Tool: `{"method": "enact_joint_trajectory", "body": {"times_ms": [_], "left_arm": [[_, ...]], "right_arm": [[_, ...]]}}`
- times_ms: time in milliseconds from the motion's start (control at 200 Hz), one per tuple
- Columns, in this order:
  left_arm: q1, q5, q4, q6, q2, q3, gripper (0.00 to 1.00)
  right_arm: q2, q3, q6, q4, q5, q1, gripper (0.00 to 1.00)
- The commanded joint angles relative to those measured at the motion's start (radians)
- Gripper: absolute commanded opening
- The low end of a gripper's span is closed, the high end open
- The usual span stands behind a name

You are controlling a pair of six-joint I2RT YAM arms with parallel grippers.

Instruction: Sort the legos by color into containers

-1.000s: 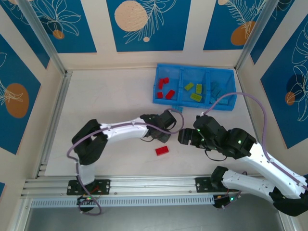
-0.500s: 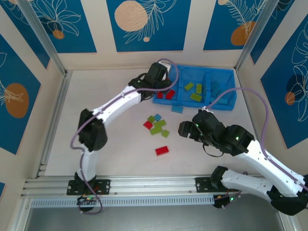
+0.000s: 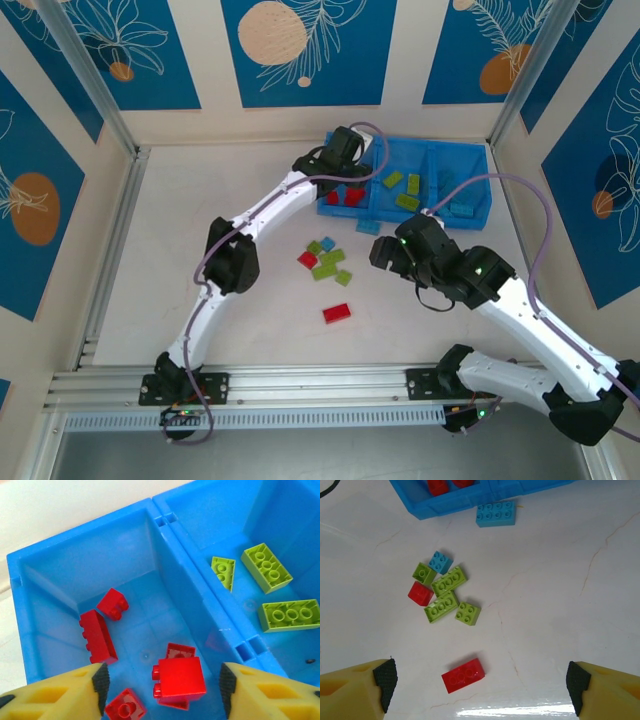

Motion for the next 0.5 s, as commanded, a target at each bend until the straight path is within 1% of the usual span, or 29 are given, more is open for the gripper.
{"method": "enact_joint_trajectory", "body": {"times_ms": [0,65,115,190,265,340,395,410,445,495], "left_arm": [[0.008,0.067,-0.021,-0.016,-0.141,-0.043,0.66],[0.007,0.114,0.015,-0.041,-0.257,-0.184,0.66],[0.008,0.136,0.085,-0.074,-0.38,-0.361,0.67],[0.008,0.139,0.206,-0.126,-0.596,-0.641,0.67],[0.007,0.155,0.271,-0.165,-0.805,-0.87,0.67],[0.007,0.198,0.279,-0.164,-0.986,-1.048,0.68],[0.006,0.216,0.255,-0.151,-1.112,-1.146,0.72],[0.006,0.217,0.244,-0.142,-1.143,-1.167,0.73],[0.006,0.214,0.209,-0.12,-1.21,-1.212,0.76],[0.007,0.203,0.145,-0.086,-1.301,-1.254,0.81]], "right_arm": [[0.027,-0.022,-0.054,0.078,-0.102,-0.048,0.91],[0.082,-0.033,-0.087,0.118,-0.168,-0.091,0.92],[0.142,-0.032,-0.121,0.153,-0.202,-0.117,0.92],[0.247,-0.013,-0.182,0.204,-0.204,-0.133,0.93],[0.355,0.01,-0.228,0.267,-0.186,-0.146,0.94],[0.462,0.031,-0.259,0.335,-0.175,-0.171,0.95],[0.542,0.059,-0.276,0.368,-0.145,-0.181,0.96],[0.566,0.069,-0.281,0.374,-0.133,-0.181,0.96],[0.616,0.092,-0.285,0.382,-0.088,-0.183,1.0],[0.692,0.123,-0.303,0.405,-0.056,-0.189,1.0]]}}
